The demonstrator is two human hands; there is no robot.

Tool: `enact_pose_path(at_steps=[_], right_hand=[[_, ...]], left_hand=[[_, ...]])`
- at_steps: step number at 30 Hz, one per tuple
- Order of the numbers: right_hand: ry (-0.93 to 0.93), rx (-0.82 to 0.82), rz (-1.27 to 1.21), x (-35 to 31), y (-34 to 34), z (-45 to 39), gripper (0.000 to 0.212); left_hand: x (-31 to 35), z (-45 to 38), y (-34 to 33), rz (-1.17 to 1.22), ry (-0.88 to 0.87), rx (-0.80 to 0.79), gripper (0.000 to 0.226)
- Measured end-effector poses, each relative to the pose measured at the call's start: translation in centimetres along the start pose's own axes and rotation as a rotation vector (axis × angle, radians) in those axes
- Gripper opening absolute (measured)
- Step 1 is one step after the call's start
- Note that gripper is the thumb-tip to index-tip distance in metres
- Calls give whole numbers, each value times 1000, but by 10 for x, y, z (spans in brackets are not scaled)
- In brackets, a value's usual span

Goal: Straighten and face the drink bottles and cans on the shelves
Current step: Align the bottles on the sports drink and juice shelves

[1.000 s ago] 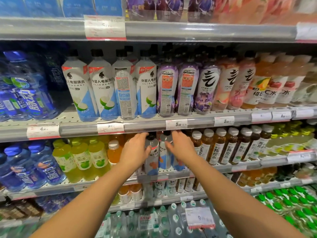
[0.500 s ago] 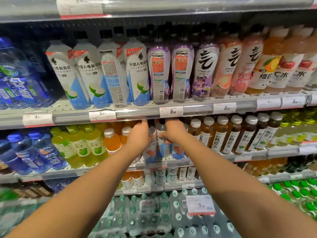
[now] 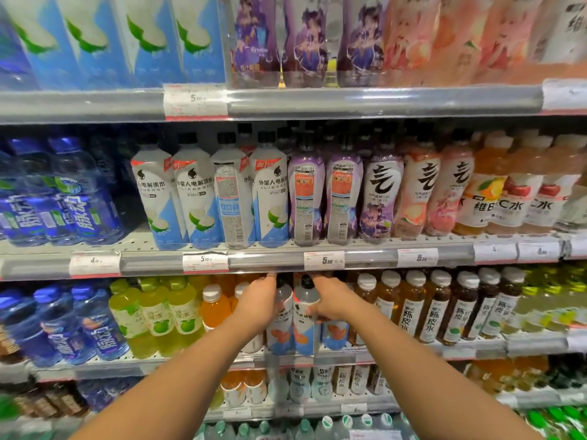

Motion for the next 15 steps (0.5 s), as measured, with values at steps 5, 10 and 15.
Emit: enact_pose_path(at_steps=[5, 10, 15], right_hand=[[36, 269, 24, 7, 11, 16, 51], [-91, 455, 165, 35, 29, 25, 42], [-142, 315, 44, 48, 25, 10, 48]], left_hand=[[0, 3, -3, 26, 4, 25, 59], [5, 10, -10, 104, 54, 63, 72], [11, 11, -12, 106, 70, 102, 79]])
Point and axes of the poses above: each hand's wrist, its own z-axis away from the middle knuckle, its own y-axis out of the back of the hand, x = y × z, the point moved 8 cm from there along -z, towards the middle knuckle, and after that the axes turned 15 degrees about -y, right-handed, at the moved point
